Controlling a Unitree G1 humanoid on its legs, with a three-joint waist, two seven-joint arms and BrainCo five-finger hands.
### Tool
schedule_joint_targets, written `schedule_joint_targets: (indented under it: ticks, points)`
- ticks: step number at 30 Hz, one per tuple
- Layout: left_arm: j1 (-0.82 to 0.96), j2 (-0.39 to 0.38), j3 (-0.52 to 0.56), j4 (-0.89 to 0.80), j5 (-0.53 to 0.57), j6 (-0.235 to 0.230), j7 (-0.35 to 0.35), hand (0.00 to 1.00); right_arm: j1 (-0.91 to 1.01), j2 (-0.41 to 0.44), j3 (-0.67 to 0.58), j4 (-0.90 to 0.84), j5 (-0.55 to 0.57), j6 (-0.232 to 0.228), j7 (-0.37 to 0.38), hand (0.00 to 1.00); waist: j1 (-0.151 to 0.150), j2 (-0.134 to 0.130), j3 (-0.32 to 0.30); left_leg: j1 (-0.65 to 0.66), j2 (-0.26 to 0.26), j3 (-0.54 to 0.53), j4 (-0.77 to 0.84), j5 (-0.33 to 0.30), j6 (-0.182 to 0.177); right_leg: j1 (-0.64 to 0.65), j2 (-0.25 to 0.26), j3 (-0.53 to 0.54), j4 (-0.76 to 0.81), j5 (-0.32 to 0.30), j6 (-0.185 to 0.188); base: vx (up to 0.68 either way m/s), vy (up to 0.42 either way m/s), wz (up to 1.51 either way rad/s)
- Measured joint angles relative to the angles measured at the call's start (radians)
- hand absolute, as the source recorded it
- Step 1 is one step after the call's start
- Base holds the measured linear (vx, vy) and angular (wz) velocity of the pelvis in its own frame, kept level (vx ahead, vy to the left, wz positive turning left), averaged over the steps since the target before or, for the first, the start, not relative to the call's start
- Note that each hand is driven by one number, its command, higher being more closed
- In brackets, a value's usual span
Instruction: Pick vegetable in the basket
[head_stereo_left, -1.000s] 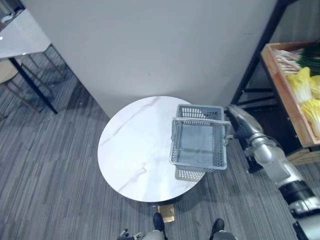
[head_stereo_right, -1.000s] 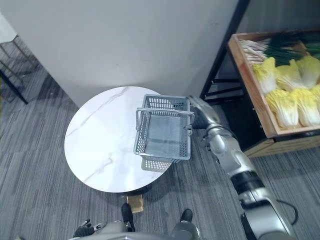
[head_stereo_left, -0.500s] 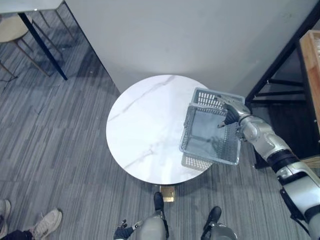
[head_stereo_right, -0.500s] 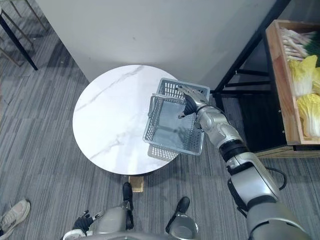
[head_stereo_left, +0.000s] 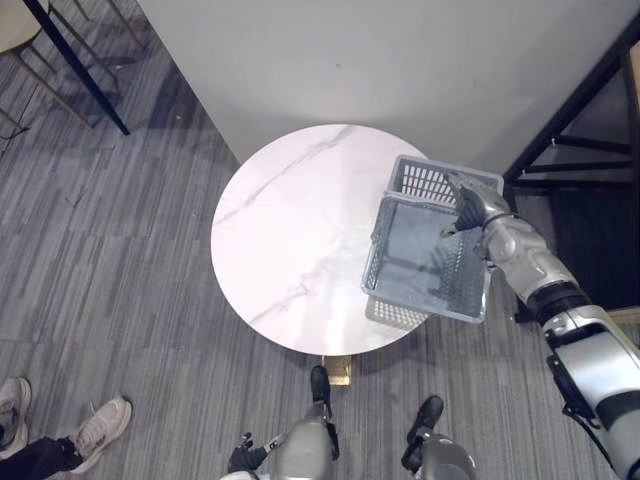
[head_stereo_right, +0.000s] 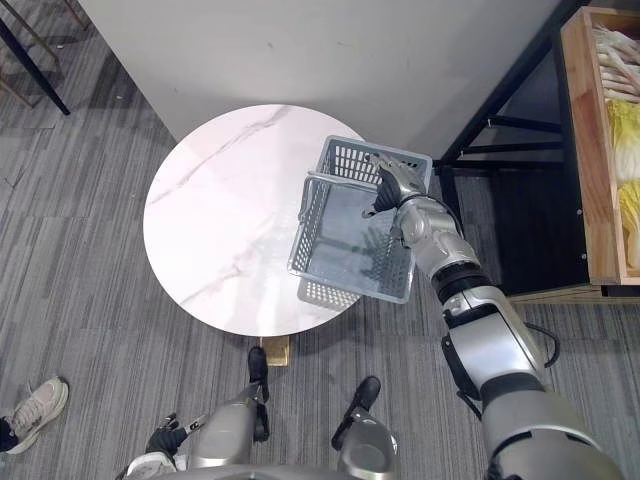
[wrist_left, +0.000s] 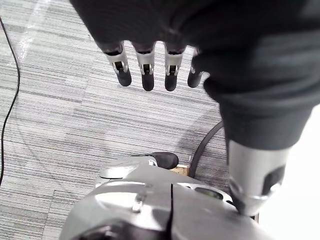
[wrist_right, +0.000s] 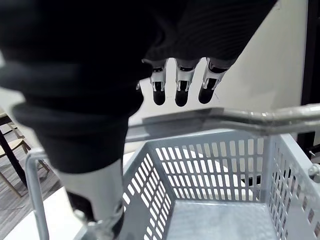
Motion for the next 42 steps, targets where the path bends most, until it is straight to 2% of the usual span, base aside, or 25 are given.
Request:
schedule_joint_targets:
  ticks: [5,13,21,24,26,30,36,39,42]
  points:
    - [-0.014,0.0,-0.009,0.0,-0.001,0.0,0.006,0.0,-0.01,0.002,-0.002,0.048,-0.006,0.003,-0.002,1.0,0.0,0.008,0.022,0.0,0.0,-0.002,0.0,0.0,0.0,0.0,0.0,0.0,0.0,0.0,0.0,0.0,0.0,0.0]
    - [-0.015,0.001,-0.019,0.001,0.0,0.0,0.006,0.0,-0.007,-0.006,-0.026,0.11,-0.05,-0.005,0.002,1.0,-0.002,0.008,0.022,0.0,-0.002,-0.023,0.002,0.005,-0.007,0.012,0.0,-0.014,-0.005,0.0,0.0,0.01,0.001,0.04]
    - [-0.015,0.017,-0.042,0.0,0.004,0.005,0.005,0.0,0.022,-0.027,0.064,0.1,-0.06,-0.033,0.024,1.0,-0.001,0.007,0.022,0.026,-0.002,-0.023,0.001,0.004,-0.007,0.039,-0.002,-0.014,-0.004,0.0,0.0,0.0,0.001,0.0]
    - [-0.016,0.023,-0.046,0.0,0.009,0.007,0.002,0.0,0.063,-0.052,0.111,-0.006,-0.066,-0.033,0.051,1.0,-0.002,0.006,0.021,0.027,-0.001,-0.023,0.001,0.004,-0.007,0.038,-0.002,-0.011,-0.001,0.0,0.001,0.0,0.004,-0.01]
    - [-0.017,0.027,-0.046,-0.002,0.014,0.009,-0.002,0.0,0.111,-0.078,0.167,-0.14,-0.069,-0.038,0.085,1.0,-0.004,0.001,0.017,0.038,0.0,-0.016,0.002,0.004,-0.007,0.042,-0.002,-0.002,0.001,0.001,0.001,0.0,0.006,-0.09]
    - [-0.016,0.03,-0.037,-0.005,0.022,0.019,-0.012,0.0,0.152,-0.124,0.205,-0.283,-0.062,-0.073,0.114,1.0,-0.008,-0.008,0.007,0.055,0.001,-0.01,0.002,0.004,-0.007,0.055,-0.002,0.005,0.001,0.002,0.003,0.0,0.002,-0.05]
    - [0.02,0.041,-0.004,0.003,0.051,0.031,-0.032,0.0,0.257,-0.252,0.211,-0.565,0.058,-0.119,0.16,1.0,-0.034,-0.061,-0.099,0.062,0.007,0.013,0.001,0.002,-0.008,0.051,0.002,0.03,-0.007,0.006,0.005,0.0,0.002,-0.1]
    - [0.027,0.044,0.001,0.012,0.065,0.032,-0.051,0.0,0.298,-0.302,0.21,-0.655,0.121,-0.145,0.181,1.0,-0.042,-0.068,-0.142,0.075,0.022,0.032,-0.004,-0.004,-0.009,0.049,0.017,0.056,-0.007,0.008,0.002,-0.03,-0.018,-0.21]
    - [0.04,0.042,0.005,0.013,0.09,0.044,-0.06,0.0,0.362,-0.337,0.21,-0.711,0.142,-0.163,0.204,1.0,-0.045,-0.063,-0.177,0.082,0.032,0.046,-0.004,-0.005,-0.009,0.043,0.028,0.074,-0.007,0.008,-0.001,-0.04,-0.018,-0.2]
